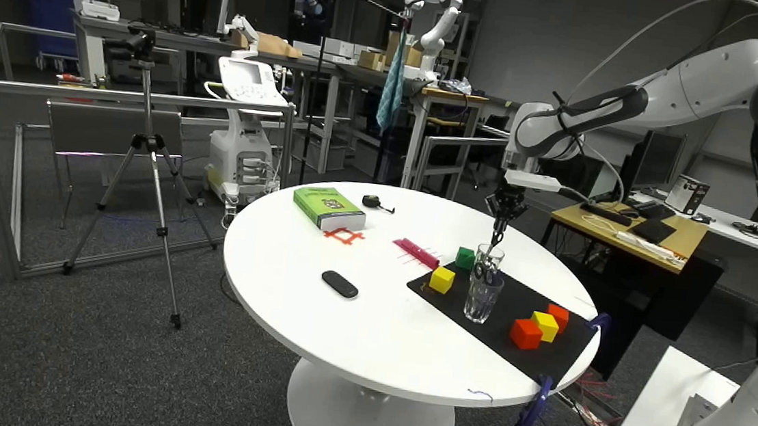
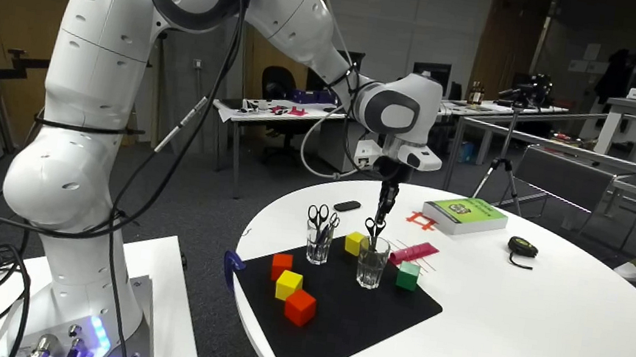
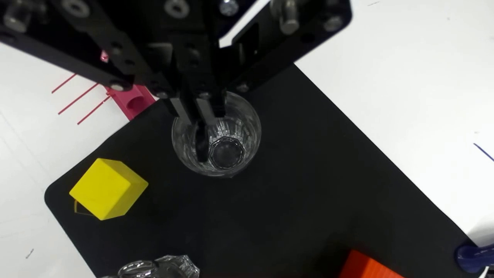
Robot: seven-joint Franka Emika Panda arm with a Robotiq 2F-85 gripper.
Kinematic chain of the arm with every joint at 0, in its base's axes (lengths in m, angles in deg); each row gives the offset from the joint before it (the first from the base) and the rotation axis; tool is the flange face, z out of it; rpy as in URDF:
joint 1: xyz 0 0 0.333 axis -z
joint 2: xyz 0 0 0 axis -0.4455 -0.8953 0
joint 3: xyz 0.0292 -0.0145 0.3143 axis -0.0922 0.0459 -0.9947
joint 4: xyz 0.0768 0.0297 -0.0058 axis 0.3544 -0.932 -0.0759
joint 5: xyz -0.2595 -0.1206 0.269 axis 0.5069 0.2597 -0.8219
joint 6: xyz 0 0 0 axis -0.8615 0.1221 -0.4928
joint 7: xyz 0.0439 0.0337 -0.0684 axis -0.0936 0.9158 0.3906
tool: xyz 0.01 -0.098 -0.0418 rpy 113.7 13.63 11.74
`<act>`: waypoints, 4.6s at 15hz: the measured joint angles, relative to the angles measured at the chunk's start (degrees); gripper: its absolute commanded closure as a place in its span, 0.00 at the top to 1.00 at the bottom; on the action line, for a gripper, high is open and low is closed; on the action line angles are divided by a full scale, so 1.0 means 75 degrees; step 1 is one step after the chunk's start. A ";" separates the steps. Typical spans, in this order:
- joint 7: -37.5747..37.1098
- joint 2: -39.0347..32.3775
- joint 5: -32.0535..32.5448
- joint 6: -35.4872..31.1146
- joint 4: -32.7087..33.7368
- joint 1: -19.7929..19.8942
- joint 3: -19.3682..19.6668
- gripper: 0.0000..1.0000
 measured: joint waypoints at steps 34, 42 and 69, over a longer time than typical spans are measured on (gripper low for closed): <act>-0.0319 -0.0013 0.0043 -0.0186 0.0241 -0.0506 0.0093 1.00; -0.0749 0.0361 0.0074 -0.0183 -0.0070 -0.1058 -0.0064 1.00; -0.0993 0.0283 0.0239 -0.0184 -0.0425 -0.1399 -0.0483 1.00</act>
